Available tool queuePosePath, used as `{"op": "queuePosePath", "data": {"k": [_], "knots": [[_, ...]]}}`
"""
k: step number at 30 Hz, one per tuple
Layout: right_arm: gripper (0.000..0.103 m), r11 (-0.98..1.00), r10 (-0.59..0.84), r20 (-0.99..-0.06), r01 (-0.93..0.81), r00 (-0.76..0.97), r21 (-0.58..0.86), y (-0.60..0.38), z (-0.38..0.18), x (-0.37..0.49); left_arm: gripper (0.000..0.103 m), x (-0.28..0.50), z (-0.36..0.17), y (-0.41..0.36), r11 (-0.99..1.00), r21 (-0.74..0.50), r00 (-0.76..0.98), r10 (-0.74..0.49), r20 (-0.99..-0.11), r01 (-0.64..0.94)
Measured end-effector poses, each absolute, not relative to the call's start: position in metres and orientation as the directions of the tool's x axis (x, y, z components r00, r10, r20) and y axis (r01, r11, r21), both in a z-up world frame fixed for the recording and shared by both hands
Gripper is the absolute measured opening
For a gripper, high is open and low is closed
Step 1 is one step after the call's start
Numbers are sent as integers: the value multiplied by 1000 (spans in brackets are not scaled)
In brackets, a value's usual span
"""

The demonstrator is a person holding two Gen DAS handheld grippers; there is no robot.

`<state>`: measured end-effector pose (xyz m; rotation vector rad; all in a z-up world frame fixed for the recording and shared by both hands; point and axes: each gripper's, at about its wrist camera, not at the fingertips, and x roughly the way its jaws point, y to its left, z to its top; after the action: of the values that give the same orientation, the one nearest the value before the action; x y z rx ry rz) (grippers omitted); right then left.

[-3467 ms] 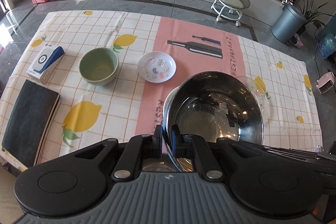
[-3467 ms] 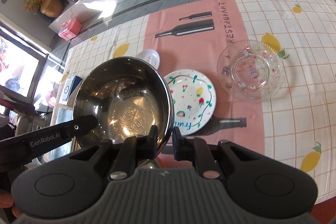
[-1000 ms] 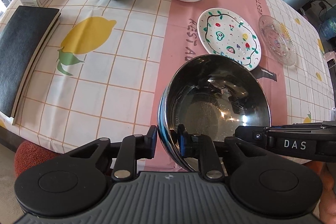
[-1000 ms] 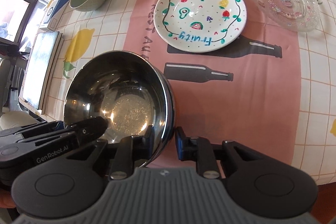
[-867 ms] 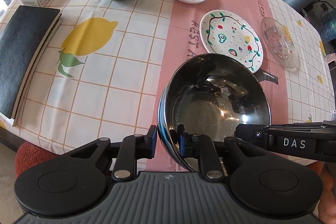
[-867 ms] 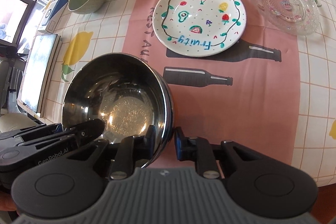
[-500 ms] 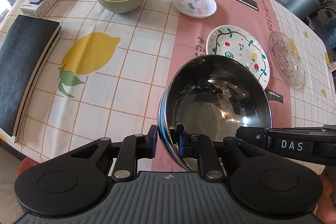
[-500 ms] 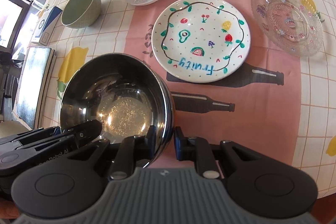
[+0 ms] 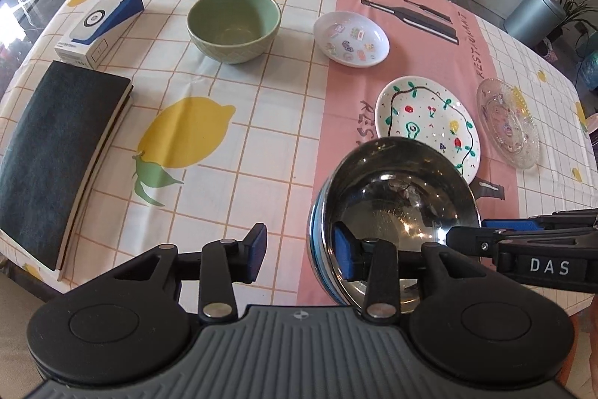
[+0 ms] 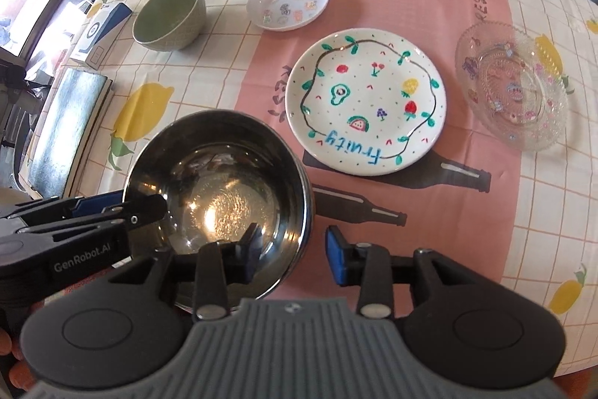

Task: Organize plates and bowls
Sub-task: 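Open the left gripper to release the steel bowls, then move the left gripper to the pale green bowl and grasp its rim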

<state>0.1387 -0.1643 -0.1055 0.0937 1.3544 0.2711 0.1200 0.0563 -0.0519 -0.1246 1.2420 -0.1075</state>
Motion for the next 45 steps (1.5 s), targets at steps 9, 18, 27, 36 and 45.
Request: {"op": "queuePosePath", "data": {"k": [9, 18, 27, 36, 45], "knots": [[38, 948, 304, -909, -183, 285, 260, -155, -56, 168, 51, 150, -11, 110, 979, -201, 455, -161, -876, -40], [38, 932, 345, -891, -221, 293, 288, -99, -50, 217, 51, 192, -12, 159, 946, -301, 517, -200, -832, -117], [31, 932, 330, -900, -252, 286, 262, -49, -78, 269, 48, 239, -54, 183, 911, -368, 513, -230, -827, -185], [27, 944, 301, -914, -221, 272, 245, -23, -107, 324, 38, 278, -91, 182, 915, -349, 461, -225, -858, -204], [18, 950, 291, -929, -186, 227, 252, -14, -138, 348, 29, 295, -112, 183, 912, -341, 423, -224, -878, -226]]}}
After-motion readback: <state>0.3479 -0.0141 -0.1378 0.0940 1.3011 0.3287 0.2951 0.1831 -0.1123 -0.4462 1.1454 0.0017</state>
